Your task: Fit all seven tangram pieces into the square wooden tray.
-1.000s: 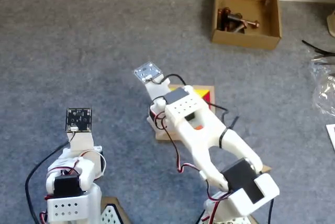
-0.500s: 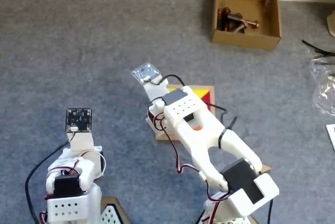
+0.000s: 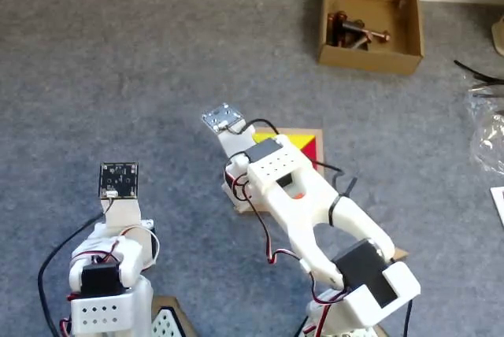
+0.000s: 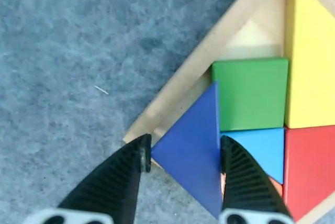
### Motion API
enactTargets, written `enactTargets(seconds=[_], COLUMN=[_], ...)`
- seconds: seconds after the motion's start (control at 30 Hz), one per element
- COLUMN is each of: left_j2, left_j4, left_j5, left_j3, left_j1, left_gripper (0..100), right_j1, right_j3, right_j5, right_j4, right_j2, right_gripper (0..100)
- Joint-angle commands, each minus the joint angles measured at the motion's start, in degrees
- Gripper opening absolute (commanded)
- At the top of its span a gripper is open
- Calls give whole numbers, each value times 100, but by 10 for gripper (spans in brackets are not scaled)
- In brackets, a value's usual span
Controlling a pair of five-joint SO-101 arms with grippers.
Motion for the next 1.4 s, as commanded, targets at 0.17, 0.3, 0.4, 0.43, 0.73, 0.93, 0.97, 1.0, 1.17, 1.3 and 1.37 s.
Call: enactTargets(seconds=[0.17,0.3,0.4,0.43,0.73,0.93,0.97,1.0,1.17,1.3,1.37], left_j2=[40,40,40,40,40,40,40,40,40,40,40], left_j4=[44,44,44,44,44,44,44,44,44,44,44], left_j5=[9,9,9,9,9,9,9,9,9,9,9], left_j3=[119,119,119,119,119,119,119,119,119,119,119], left_j1=[-48,-48,-48,-48,-48,-48,-48,-48,-48,-48,-48], left_gripper=[5,5,5,5,5,5,5,5,5,5,5], right_j1=[-48,-48,-48,-48,-330,-303,-303,-303,-198,92,145], right_j3=[-31,-31,-40,-40,-40,-31,-22,-22,-31,-40,-40], right_j5=[-62,-62,-53,-44,-53,-62,-62,-62,-62,-35,-26], right_j4=[-75,-75,-75,-75,-75,-75,-75,-75,-75,-75,-75], right_j2=[-57,-66,-66,-66,-66,-66,-66,-66,-66,-66,-66], right_gripper=[179,199,202,202,203,204,204,204,204,204,204])
